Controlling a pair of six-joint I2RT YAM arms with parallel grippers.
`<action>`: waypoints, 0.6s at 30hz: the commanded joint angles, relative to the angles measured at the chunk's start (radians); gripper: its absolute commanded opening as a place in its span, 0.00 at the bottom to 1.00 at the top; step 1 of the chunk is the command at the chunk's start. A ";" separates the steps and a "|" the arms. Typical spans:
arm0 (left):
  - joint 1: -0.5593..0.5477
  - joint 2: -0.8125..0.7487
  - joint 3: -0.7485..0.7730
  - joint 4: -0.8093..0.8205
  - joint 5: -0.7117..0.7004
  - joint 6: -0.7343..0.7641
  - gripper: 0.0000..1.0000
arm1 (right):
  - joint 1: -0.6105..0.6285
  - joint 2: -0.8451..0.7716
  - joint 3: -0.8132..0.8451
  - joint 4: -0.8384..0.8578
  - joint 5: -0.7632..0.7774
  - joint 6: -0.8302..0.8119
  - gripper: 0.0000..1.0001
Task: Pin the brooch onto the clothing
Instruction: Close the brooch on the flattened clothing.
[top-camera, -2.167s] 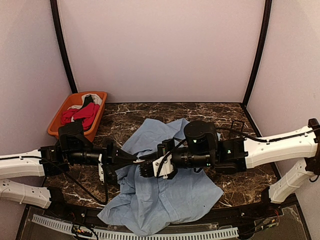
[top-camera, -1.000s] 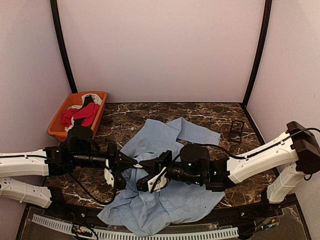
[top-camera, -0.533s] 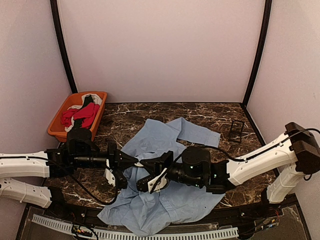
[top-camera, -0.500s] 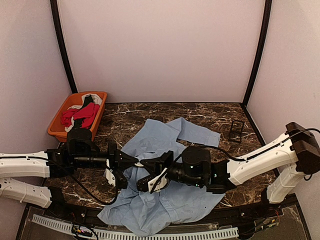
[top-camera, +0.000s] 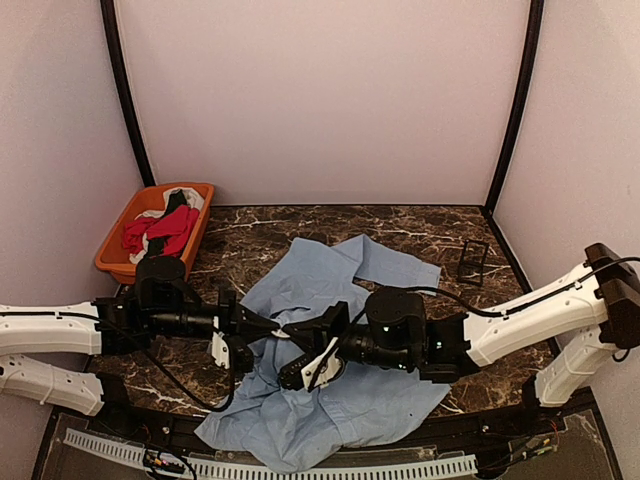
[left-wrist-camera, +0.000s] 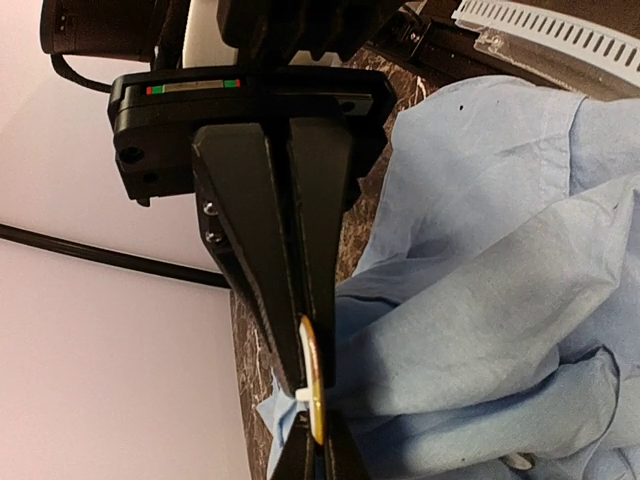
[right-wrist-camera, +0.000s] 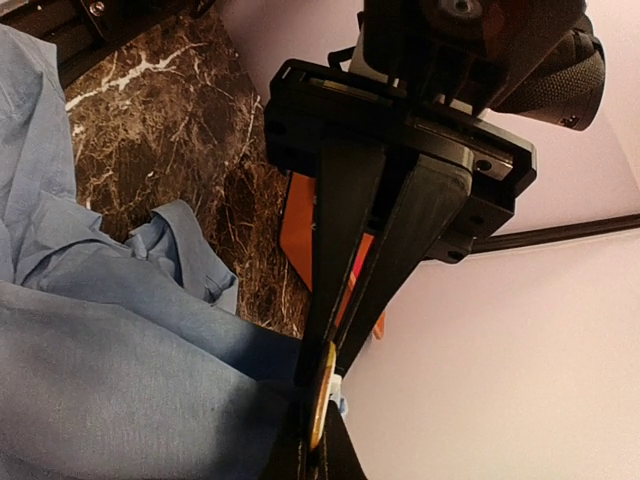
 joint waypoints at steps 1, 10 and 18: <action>0.002 -0.011 0.047 0.225 0.044 -0.118 0.01 | 0.049 -0.010 0.017 -0.282 -0.328 -0.019 0.00; 0.001 0.010 0.053 0.251 0.057 -0.166 0.01 | 0.043 -0.028 0.068 -0.426 -0.451 -0.004 0.01; 0.002 0.007 0.052 0.252 0.052 -0.172 0.01 | 0.043 0.011 0.126 -0.516 -0.505 0.013 0.13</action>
